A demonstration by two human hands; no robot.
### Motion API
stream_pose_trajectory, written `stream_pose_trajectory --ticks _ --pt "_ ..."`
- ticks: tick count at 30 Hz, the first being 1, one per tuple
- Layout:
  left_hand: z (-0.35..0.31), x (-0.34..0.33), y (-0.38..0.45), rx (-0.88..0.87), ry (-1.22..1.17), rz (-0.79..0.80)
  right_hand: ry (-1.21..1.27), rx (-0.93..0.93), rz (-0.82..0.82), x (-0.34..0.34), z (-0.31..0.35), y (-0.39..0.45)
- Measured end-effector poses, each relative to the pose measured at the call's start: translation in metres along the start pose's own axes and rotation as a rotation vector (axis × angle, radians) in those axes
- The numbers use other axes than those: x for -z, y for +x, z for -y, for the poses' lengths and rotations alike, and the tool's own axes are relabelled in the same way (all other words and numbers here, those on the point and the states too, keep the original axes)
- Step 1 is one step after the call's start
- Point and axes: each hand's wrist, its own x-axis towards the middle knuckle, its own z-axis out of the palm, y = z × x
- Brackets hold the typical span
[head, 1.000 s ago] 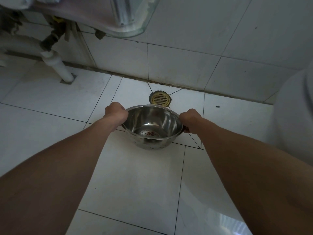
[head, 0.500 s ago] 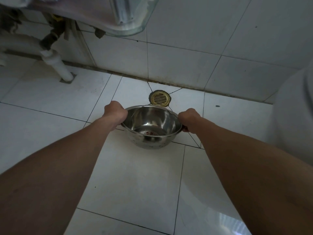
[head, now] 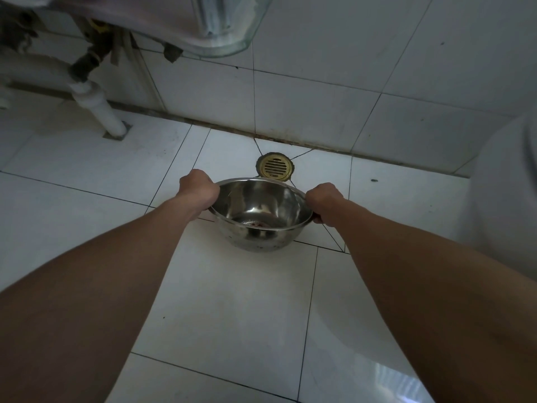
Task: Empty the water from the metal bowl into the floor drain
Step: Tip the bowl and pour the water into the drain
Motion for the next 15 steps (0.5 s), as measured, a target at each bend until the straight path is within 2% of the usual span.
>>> stream_pose_trajectory --ticks 15 --pt "0.0021 0.0022 0.0039 -0.049 -0.072 0.010 0.038 0.002 -0.075 0.0029 0.0017 -0.0006"
